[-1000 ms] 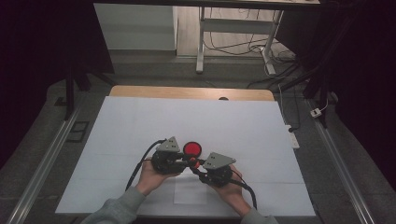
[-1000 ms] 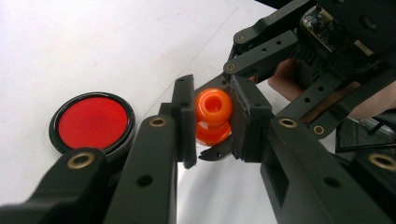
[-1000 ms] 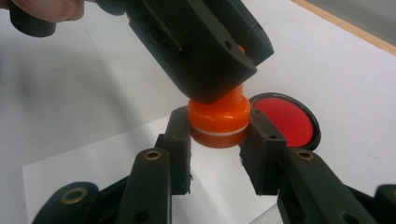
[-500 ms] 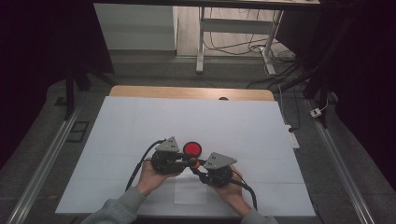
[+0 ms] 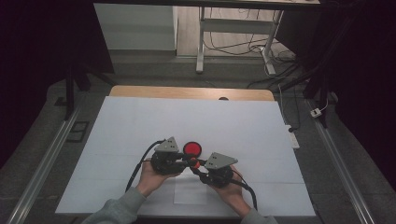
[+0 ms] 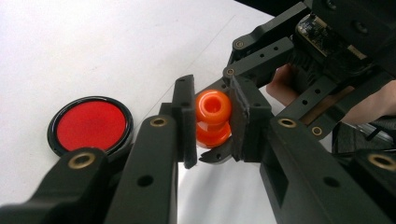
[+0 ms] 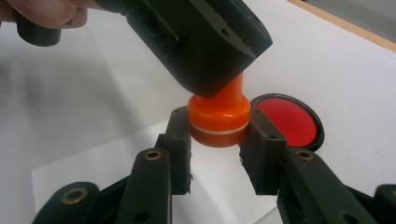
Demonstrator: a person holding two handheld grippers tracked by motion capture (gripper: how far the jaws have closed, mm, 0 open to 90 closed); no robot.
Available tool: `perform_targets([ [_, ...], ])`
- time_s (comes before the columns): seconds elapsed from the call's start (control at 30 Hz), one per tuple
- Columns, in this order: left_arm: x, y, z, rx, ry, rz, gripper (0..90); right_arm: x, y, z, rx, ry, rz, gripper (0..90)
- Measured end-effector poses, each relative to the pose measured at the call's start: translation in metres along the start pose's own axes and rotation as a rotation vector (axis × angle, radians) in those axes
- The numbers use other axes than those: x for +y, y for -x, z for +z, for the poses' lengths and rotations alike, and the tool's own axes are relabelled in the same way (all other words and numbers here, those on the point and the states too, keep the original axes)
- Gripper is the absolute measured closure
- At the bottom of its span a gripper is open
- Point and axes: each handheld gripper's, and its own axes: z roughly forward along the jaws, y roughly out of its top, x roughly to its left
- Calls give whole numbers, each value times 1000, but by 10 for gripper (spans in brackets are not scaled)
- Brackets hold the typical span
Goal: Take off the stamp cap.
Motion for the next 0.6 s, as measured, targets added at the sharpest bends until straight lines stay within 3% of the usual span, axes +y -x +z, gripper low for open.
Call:
perform_targets([
  [0.23, 0, 0, 0, -4, -3, -5, 728, 0, 0, 0, 7, -1, -3, 649],
  [0.3, 1, -1, -8, 47, 47, -3, 729, 0, -1, 1, -3, -25, -18, 651],
  [0.33, 1, -1, -8, 47, 47, -3, 730, 0, -1, 1, -3, -25, -18, 651],
  [0.37, 2, -12, -25, 25, 95, -50, 731, -9, 0, 4, -5, -70, -19, 651],
  [0.4, 2, -12, -25, 25, 95, -50, 730, -13, 2, 3, 15, -54, 19, 651],
  [0.43, -1, -21, -36, 18, 118, -88, 730, -12, 3, 2, 22, -41, 30, 651],
  [0.6, -3, -23, -36, 15, 101, -85, 729, -3, -1, 1, 12, -19, 3, 651],
])
